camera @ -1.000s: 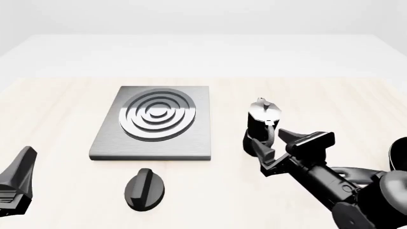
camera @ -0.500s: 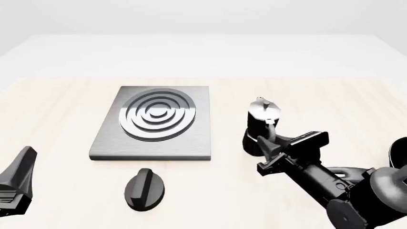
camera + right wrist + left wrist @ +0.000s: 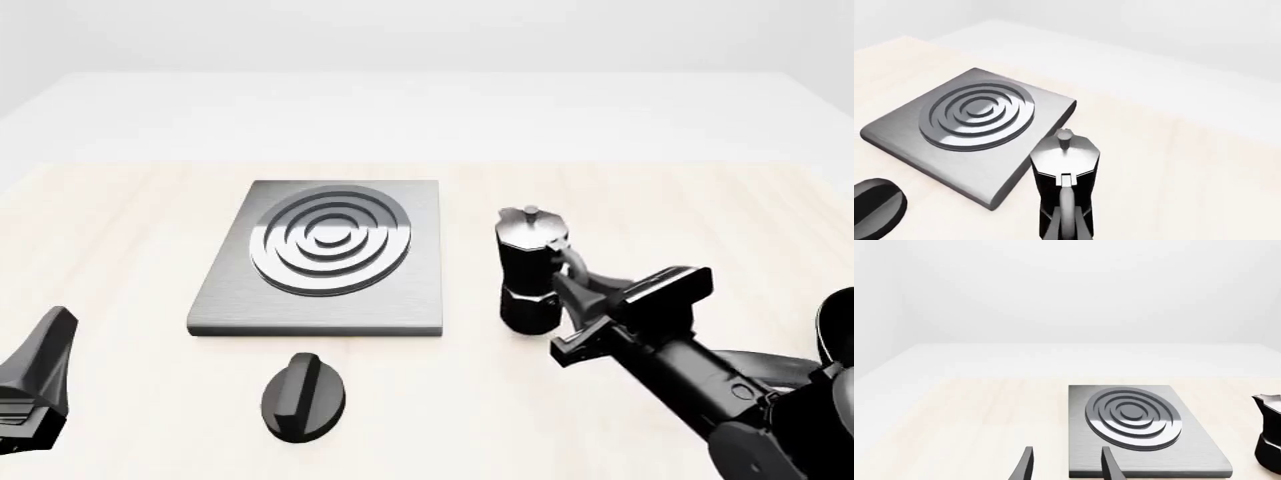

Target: Put the moka pot on the stove.

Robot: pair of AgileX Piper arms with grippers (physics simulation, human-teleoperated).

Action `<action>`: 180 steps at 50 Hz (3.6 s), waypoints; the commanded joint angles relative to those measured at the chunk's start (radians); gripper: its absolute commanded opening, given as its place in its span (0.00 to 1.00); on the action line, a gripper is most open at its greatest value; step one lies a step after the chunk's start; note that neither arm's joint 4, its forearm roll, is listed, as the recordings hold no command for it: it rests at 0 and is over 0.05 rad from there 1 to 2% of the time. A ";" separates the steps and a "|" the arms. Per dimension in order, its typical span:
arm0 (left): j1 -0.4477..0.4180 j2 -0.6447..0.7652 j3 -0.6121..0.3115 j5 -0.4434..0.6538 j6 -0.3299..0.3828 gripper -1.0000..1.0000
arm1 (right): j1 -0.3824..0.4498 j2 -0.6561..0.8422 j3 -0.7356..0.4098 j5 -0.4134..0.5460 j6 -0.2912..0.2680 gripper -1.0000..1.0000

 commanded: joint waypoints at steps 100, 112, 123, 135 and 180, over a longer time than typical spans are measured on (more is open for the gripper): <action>0.000 0.000 0.000 0.000 0.000 1.00 | 0.075 -0.306 -0.230 0.330 -0.028 0.00; 0.000 0.000 0.000 0.000 0.000 1.00 | 0.079 -0.272 -0.264 0.326 -0.021 0.00; 0.000 0.000 0.000 0.000 0.000 1.00 | 0.088 -0.237 -0.292 0.317 -0.013 0.00; 0.000 0.000 0.000 0.000 0.000 1.00 | 0.097 -0.184 -0.338 0.306 -0.003 0.00; 0.000 0.000 0.000 0.000 0.000 1.00 | 0.163 -0.016 -0.515 0.288 0.036 0.00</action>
